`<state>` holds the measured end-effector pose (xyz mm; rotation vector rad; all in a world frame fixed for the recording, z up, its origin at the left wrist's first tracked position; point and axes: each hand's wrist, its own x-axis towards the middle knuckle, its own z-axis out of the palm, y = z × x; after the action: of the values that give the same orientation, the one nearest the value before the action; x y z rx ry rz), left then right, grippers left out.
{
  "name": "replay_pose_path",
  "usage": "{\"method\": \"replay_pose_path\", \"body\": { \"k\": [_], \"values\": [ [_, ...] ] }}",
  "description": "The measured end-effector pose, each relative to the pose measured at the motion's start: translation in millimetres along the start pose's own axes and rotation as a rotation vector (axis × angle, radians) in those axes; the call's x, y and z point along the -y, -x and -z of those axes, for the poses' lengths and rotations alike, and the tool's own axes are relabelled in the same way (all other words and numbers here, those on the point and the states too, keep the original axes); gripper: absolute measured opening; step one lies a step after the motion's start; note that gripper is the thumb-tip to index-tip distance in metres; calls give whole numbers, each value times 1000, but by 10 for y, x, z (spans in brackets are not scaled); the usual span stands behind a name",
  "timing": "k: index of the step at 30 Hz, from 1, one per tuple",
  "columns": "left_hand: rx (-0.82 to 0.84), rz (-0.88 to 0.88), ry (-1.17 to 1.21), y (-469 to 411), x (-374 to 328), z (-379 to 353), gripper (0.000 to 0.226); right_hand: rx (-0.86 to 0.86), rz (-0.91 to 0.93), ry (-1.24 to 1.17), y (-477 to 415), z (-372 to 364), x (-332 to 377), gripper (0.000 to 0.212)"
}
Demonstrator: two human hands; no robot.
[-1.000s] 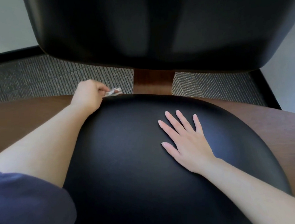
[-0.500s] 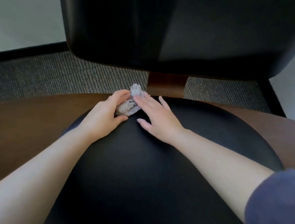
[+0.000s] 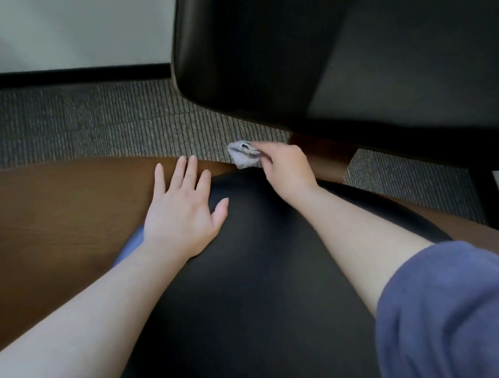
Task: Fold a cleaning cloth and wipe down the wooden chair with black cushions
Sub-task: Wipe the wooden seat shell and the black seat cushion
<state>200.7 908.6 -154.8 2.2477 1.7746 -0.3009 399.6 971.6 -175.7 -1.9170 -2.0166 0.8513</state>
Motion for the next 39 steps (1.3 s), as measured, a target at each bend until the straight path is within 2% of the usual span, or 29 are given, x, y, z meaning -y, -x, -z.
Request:
{"method": "replay_pose_path", "body": {
  "k": [3,9,21,28,32,39],
  "values": [
    [-32,-8,-4,-3,6,-41,74,141,26,-9,-89,-171,83,38],
    [-53,-8,-22,-2,-3,-36,73,258,-19,193,-200,-25,-182,35],
    [-54,-16,-59,-18,5,-21,73,195,-51,363,149,317,-598,42],
    [-54,-34,-116,-22,-53,22,74,239,-263,457,483,857,-1233,41],
    [-31,-68,-179,-8,-422,-45,81,237,-372,468,682,1120,-1543,41],
    [-22,47,-195,-34,-851,-156,82,257,-483,479,1114,1607,-2018,33]
  ]
}}
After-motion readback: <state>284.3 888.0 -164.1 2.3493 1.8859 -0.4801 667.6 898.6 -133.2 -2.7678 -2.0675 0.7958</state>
